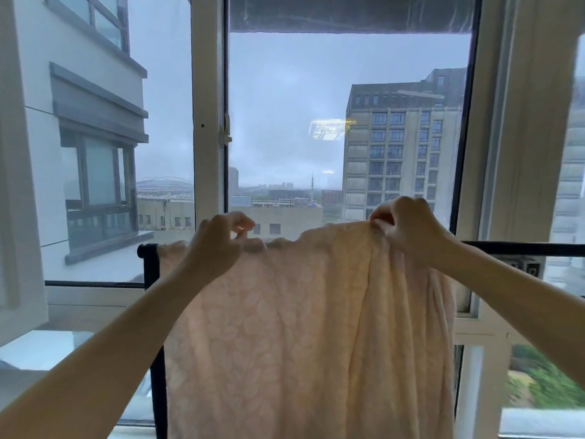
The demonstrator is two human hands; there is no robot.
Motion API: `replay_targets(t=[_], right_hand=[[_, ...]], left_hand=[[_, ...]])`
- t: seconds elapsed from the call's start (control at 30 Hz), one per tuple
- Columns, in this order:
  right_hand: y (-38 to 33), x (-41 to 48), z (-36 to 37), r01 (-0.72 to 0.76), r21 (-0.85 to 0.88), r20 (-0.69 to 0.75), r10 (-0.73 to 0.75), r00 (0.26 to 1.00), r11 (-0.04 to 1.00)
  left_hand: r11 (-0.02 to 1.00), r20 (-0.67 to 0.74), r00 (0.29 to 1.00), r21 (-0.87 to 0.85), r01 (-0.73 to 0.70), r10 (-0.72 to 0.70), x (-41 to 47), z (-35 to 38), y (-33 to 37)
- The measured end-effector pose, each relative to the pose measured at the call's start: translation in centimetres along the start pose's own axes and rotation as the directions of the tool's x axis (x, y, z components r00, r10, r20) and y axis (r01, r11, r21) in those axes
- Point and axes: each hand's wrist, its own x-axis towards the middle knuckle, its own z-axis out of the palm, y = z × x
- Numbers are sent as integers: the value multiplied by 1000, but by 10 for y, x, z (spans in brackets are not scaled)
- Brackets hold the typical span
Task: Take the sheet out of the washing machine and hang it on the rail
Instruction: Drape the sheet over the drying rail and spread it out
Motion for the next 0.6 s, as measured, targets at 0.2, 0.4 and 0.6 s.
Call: replay_targets(t=[0.2, 0.4, 0.6], right_hand=[[-11, 3, 11, 43, 28, -23, -43, 999, 999], [13, -5, -9, -52, 8, -5, 52, 999, 999], [26, -12, -24, -73, 1, -33, 73, 997, 997]], left_hand=[[986, 168, 980, -144, -86, 110, 1, 26, 31], [995, 31, 998, -91, -52, 55, 3, 21, 17], [994, 39, 993, 22, -110, 109, 10, 22, 29]])
